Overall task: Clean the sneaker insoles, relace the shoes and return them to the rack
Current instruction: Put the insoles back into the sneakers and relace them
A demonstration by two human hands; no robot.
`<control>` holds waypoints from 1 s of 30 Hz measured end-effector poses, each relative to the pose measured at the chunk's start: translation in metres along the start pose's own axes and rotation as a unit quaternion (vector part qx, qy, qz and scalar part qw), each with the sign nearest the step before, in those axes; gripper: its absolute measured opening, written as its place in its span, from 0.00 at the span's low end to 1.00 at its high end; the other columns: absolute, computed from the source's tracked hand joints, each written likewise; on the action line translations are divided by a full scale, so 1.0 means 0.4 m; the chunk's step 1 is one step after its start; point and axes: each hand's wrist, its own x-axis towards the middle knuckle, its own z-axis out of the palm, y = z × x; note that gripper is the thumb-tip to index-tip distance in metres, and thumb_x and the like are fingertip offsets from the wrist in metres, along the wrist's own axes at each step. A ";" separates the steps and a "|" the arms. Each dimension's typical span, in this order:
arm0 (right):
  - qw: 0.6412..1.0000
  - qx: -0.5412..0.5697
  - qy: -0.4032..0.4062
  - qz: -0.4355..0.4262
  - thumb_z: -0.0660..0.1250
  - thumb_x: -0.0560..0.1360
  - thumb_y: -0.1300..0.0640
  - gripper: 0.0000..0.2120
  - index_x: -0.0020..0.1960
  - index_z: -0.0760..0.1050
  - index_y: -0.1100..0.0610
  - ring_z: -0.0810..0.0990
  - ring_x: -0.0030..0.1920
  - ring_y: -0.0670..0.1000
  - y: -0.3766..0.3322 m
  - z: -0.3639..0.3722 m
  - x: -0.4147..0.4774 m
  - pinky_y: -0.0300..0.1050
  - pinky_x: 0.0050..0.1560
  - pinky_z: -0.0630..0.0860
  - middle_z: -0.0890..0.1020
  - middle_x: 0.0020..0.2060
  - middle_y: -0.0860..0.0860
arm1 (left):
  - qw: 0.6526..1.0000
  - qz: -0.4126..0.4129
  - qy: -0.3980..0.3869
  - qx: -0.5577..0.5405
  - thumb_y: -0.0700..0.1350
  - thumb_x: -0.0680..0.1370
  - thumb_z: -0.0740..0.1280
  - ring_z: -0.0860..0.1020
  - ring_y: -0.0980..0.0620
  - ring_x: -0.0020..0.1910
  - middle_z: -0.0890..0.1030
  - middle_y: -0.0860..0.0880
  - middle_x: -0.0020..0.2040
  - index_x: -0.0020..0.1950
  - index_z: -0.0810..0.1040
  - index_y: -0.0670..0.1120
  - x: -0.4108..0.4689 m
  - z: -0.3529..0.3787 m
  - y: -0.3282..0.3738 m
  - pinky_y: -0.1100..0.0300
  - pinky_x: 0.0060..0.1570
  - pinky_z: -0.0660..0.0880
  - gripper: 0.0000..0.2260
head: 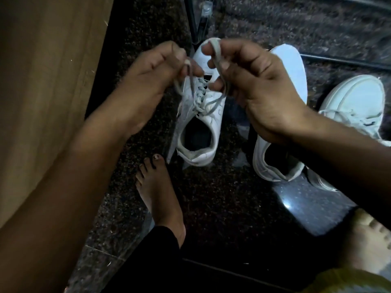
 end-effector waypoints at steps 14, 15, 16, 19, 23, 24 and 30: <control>0.979 0.103 0.122 0.129 0.67 0.73 0.71 0.10 0.44 0.68 0.60 0.80 0.25 0.47 0.018 0.005 0.009 0.37 0.27 0.76 0.79 0.24 0.50 | 0.997 0.059 0.012 0.043 0.34 0.71 0.71 0.78 0.40 0.45 0.73 0.42 0.58 0.52 0.78 0.40 0.015 0.032 -0.036 0.50 0.50 0.79 0.11; 0.978 0.106 0.122 0.132 0.66 0.73 0.72 0.11 0.44 0.68 0.60 0.80 0.25 0.47 0.021 0.005 0.009 0.37 0.26 0.76 0.79 0.24 0.50 | 0.995 0.067 0.012 0.069 0.34 0.70 0.71 0.78 0.42 0.45 0.73 0.41 0.57 0.54 0.78 0.39 0.016 0.031 -0.032 0.54 0.48 0.80 0.12; 0.978 0.103 0.121 0.136 0.66 0.73 0.72 0.11 0.44 0.68 0.60 0.80 0.25 0.47 0.025 0.005 0.009 0.37 0.26 0.75 0.79 0.24 0.50 | 0.993 0.076 0.013 0.092 0.34 0.70 0.72 0.79 0.49 0.44 0.74 0.40 0.55 0.54 0.78 0.38 0.017 0.031 -0.030 0.60 0.47 0.79 0.14; 0.982 0.073 0.089 0.152 0.66 0.73 0.72 0.11 0.45 0.68 0.59 0.81 0.26 0.46 0.032 0.003 0.006 0.37 0.28 0.76 0.81 0.26 0.51 | 0.987 0.095 0.025 0.128 0.35 0.69 0.73 0.77 0.61 0.42 0.76 0.44 0.48 0.52 0.79 0.40 0.017 0.032 -0.030 0.67 0.44 0.74 0.13; 0.990 0.036 0.044 0.129 0.65 0.72 0.75 0.13 0.47 0.69 0.59 0.82 0.32 0.48 0.036 -0.008 -0.003 0.41 0.35 0.79 0.83 0.32 0.52 | 0.988 0.059 0.076 0.122 0.36 0.67 0.75 0.80 0.50 0.39 0.80 0.40 0.42 0.48 0.81 0.39 0.009 0.036 -0.035 0.54 0.42 0.78 0.11; 0.993 -0.006 0.038 0.109 0.66 0.71 0.74 0.14 0.48 0.70 0.58 0.81 0.34 0.49 0.039 -0.012 -0.007 0.44 0.38 0.79 0.83 0.35 0.52 | 0.989 0.047 0.090 0.108 0.36 0.67 0.75 0.80 0.48 0.38 0.81 0.39 0.40 0.45 0.80 0.39 0.007 0.038 -0.033 0.52 0.40 0.79 0.10; 0.893 -0.443 0.008 -0.080 0.67 0.68 0.64 0.18 0.57 0.75 0.57 0.76 0.42 0.49 0.030 -0.006 -0.015 0.46 0.42 0.72 0.78 0.44 0.54 | 0.990 -0.036 0.131 0.030 0.34 0.66 0.76 0.77 0.55 0.29 0.77 0.47 0.31 0.43 0.73 0.45 0.011 0.039 -0.028 0.60 0.30 0.77 0.14</control>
